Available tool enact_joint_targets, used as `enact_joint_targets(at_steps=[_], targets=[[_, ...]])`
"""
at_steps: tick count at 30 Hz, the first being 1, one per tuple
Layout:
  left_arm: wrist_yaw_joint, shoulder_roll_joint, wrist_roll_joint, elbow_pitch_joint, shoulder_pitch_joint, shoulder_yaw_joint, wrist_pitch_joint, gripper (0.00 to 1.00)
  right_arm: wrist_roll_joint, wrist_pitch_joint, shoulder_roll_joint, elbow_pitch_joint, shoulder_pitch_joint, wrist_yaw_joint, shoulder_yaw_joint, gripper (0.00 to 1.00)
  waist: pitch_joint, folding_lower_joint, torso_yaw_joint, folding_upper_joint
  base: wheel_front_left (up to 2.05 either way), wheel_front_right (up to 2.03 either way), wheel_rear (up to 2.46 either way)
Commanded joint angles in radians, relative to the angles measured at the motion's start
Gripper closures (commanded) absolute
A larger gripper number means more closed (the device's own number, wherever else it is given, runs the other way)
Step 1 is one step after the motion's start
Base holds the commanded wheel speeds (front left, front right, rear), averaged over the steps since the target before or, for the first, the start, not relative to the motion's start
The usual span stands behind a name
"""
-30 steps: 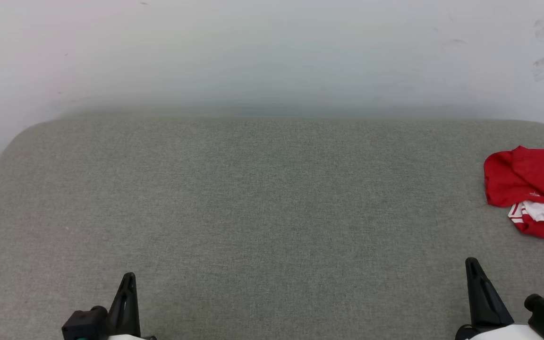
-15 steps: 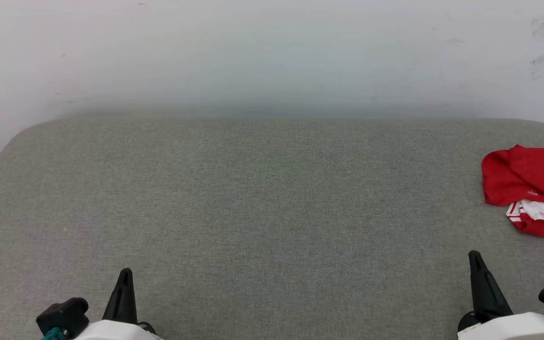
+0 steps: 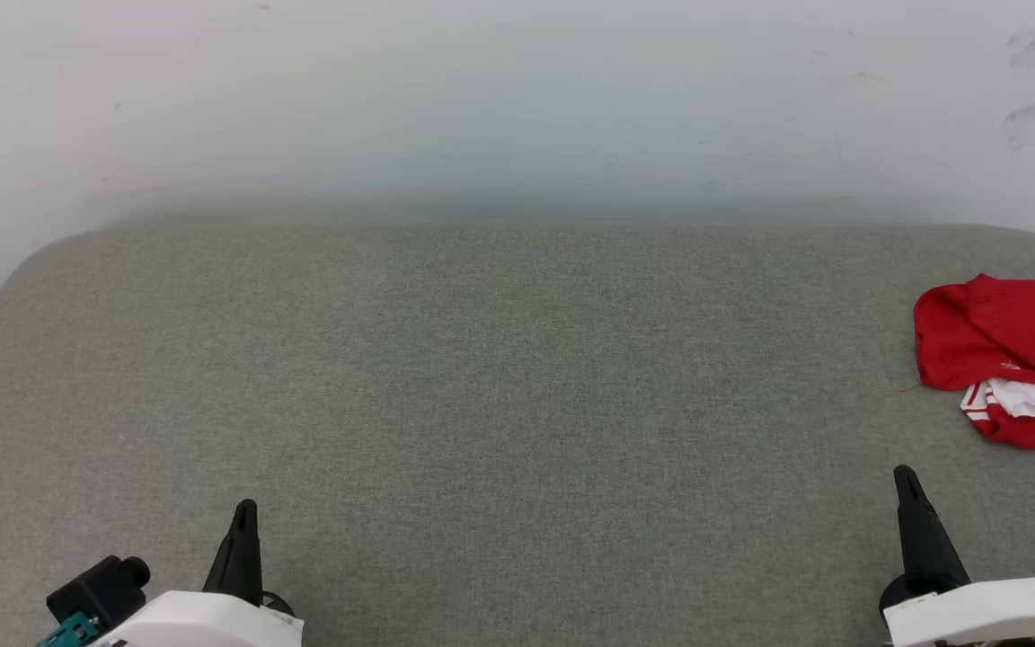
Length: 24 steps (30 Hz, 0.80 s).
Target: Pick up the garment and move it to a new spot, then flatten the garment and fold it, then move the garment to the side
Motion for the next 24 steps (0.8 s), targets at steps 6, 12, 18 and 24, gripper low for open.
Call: enact_joint_targets(at_steps=[6, 12, 18, 24], targets=[[-0.020, -0.003, -0.113, 0.003, -0.038, 0.017, 0.027, 1.00, 0.109, 0.027, -0.007, 0.000, -0.040, 0.000, -0.004, 1.00, 0.000, -0.0001, -0.002, 0.0000, 0.00, 0.00, 0.00], [-0.032, -0.008, -0.194, 0.012, -0.052, 0.026, 0.046, 1.00, 0.185, 0.047, -0.007, 0.007, -0.051, 0.000, -0.006, 1.00, 0.000, -0.0001, -0.004, 0.0000, 0.00, 0.00, 0.00], [-0.042, -0.012, -0.270, 0.020, -0.065, 0.034, 0.065, 1.00, 0.256, 0.065, -0.007, 0.014, -0.063, 0.000, -0.009, 1.00, 0.001, -0.0001, -0.006, 0.0000, 0.00, 0.00, 0.00], [-0.051, -0.016, -0.330, 0.027, -0.074, 0.041, 0.079, 1.00, 0.313, 0.079, -0.007, 0.019, -0.070, 0.000, -0.011, 1.00, 0.001, -0.0001, -0.007, 0.0000, 0.00, 0.00, 0.00]])
